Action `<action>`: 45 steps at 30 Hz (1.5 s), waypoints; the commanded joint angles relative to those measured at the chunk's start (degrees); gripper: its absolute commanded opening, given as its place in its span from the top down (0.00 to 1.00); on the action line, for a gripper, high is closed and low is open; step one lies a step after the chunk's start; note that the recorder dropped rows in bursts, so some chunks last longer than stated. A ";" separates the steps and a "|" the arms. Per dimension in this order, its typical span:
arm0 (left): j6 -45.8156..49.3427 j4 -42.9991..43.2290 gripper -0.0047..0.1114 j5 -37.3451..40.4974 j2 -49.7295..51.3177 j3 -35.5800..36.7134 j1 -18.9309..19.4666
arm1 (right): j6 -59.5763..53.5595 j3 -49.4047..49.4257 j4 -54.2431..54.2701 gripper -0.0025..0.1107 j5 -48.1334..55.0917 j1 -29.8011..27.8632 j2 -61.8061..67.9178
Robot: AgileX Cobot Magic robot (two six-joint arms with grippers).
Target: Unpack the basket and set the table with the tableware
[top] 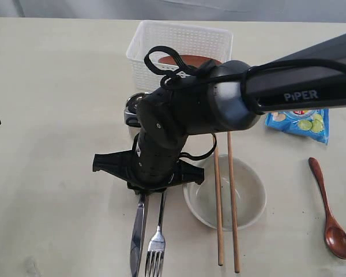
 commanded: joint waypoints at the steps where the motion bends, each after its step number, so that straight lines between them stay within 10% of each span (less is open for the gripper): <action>1: 0.16 0.18 0.96 0.30 -0.24 -0.33 0.05 | -0.51 -0.27 0.17 0.98 0.16 -0.27 0.13; 16: 0.16 0.18 0.96 0.30 -0.24 -0.33 0.05 | -0.58 -0.27 0.24 0.97 1.26 -0.27 0.11; 23: 0.16 0.18 0.96 0.30 -0.24 -0.33 0.05 | -0.58 -0.27 0.24 0.67 1.80 -0.27 0.11; 45: 0.16 0.18 0.96 -0.51 -0.24 -0.33 0.05 | -6.50 -0.27 4.97 0.67 3.69 -0.15 -12.45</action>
